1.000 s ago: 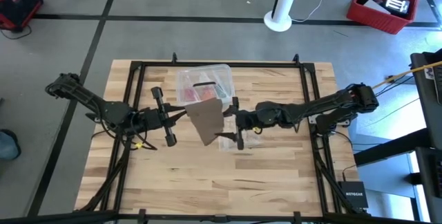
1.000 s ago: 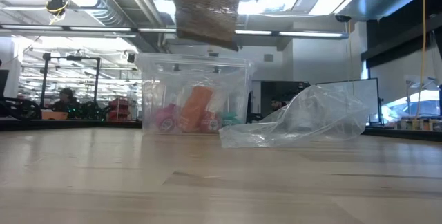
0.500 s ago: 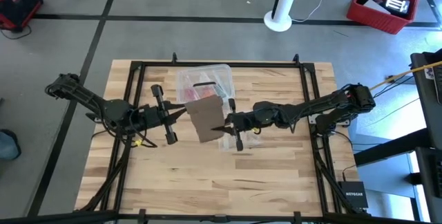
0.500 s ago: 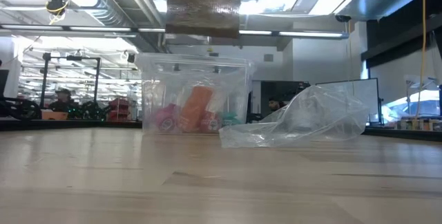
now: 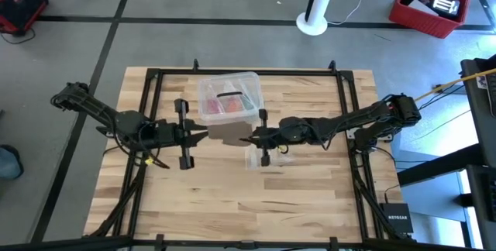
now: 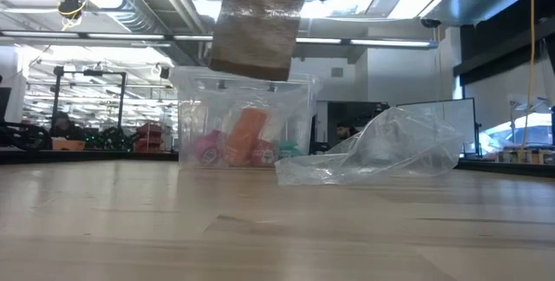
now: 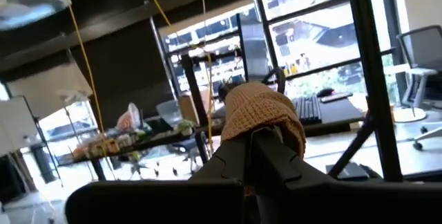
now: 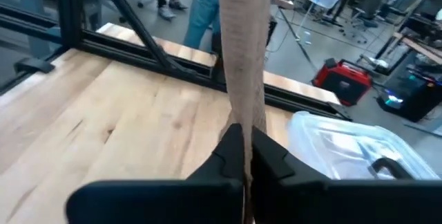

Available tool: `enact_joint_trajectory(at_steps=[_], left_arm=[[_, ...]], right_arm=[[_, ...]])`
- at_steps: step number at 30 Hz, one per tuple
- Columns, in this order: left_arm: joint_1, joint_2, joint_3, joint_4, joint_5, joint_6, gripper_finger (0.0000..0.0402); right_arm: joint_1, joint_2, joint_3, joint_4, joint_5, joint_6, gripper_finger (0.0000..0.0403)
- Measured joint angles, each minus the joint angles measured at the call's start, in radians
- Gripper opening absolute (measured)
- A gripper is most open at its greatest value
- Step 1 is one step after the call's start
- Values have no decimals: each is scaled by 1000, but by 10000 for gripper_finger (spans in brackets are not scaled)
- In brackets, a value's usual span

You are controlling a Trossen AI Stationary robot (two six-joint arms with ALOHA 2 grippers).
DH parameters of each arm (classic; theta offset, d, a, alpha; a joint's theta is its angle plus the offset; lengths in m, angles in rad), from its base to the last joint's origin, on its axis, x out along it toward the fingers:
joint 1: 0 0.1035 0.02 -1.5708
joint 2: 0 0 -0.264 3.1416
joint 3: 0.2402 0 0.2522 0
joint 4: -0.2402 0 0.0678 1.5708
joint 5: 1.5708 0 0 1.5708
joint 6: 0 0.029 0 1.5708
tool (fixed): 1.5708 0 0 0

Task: Roll bandage
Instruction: Roll the brown bandage

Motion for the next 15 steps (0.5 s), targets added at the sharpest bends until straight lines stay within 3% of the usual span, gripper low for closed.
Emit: enact_joint_trajectory(at_steps=[7, 15], left_arm=[[0, 0, 0, -22, -74, 28, 0], [4, 0, 0, -20, -78, 52, 0]], right_arm=[[0, 0, 0, 8, 6, 87, 44], [1, -13, 0, -21, -22, 189, 175]])
